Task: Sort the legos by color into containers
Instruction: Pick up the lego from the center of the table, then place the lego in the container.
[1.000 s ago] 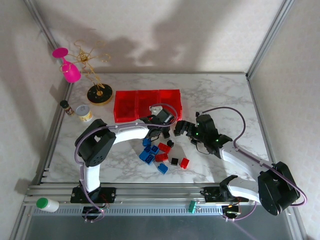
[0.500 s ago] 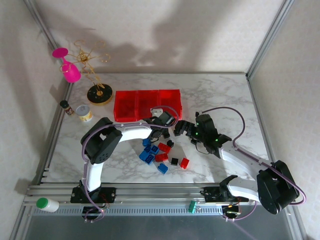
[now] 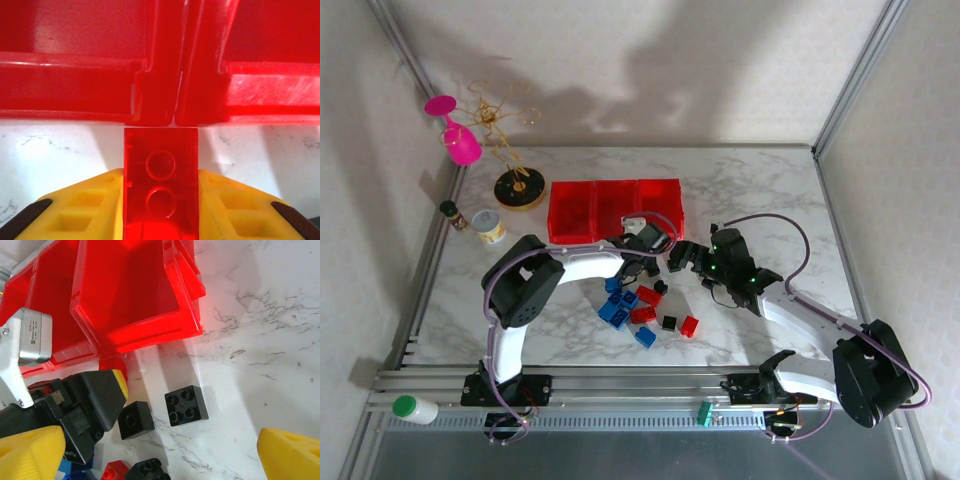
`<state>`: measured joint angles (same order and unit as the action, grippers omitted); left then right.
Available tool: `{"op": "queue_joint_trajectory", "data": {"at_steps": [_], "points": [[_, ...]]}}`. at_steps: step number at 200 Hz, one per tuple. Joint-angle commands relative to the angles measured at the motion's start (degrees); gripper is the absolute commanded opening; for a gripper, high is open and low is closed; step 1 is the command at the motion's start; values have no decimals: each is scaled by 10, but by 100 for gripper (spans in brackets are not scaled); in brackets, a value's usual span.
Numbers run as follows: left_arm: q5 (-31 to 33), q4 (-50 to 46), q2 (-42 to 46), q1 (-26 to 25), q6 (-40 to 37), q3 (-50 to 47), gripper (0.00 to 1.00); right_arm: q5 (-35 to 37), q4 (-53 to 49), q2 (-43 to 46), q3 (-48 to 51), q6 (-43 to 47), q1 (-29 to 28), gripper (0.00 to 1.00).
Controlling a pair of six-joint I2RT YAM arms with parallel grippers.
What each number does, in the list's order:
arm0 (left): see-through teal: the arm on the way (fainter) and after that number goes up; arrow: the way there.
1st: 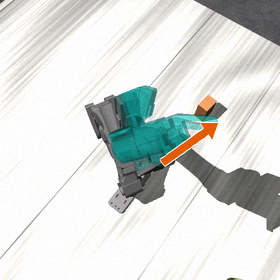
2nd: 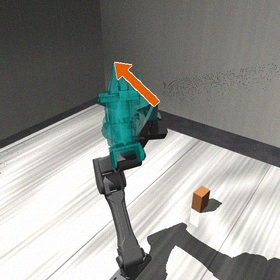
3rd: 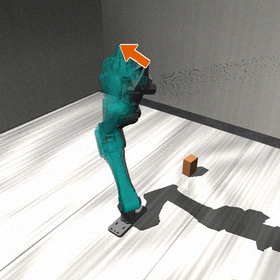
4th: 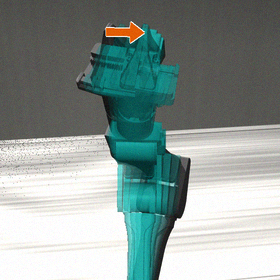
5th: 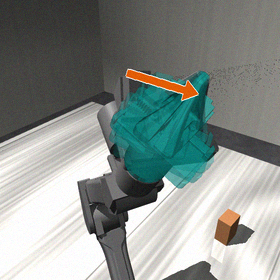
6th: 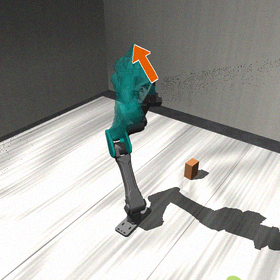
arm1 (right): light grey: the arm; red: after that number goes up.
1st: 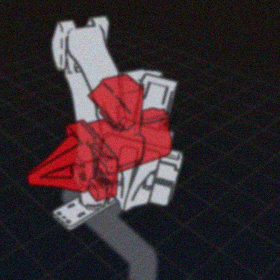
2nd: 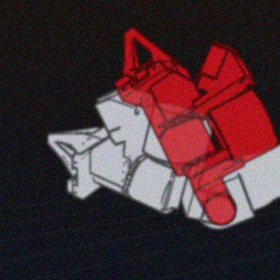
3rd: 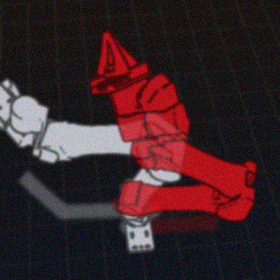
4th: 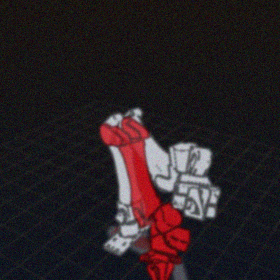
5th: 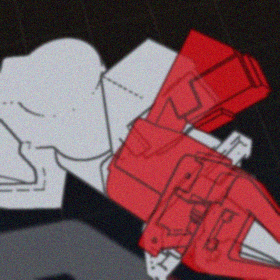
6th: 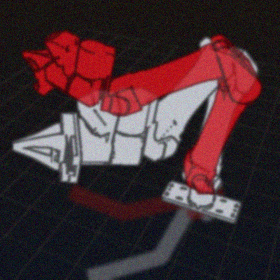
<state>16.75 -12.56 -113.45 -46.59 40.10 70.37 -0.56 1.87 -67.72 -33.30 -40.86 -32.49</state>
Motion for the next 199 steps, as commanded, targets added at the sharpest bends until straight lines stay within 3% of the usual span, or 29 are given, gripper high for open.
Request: {"op": "queue_joint_trajectory", "data": {"at_steps": [1, 46, 94, 150, 199], "points": [[7, -12, 52, -3, -10, -25, 31, -14, -12, 3, -18, 19, 6, 99], [-5, -22, 143, -9, -7, -91, 31, -44, -12, 5, -34, 39, 4, 99], [27, -63, 245, 6, -23, -115, 31, -54, 6, -24, -63, 41, -30, 99], [29, -67, 274, 114, -77, -87, 32, -36, 63, -74, -96, 35, -88, 99], [-2, -35, 213, 215, -109, -43, 31, -31, 92, -110, -122, 32, -98, 99]]}}
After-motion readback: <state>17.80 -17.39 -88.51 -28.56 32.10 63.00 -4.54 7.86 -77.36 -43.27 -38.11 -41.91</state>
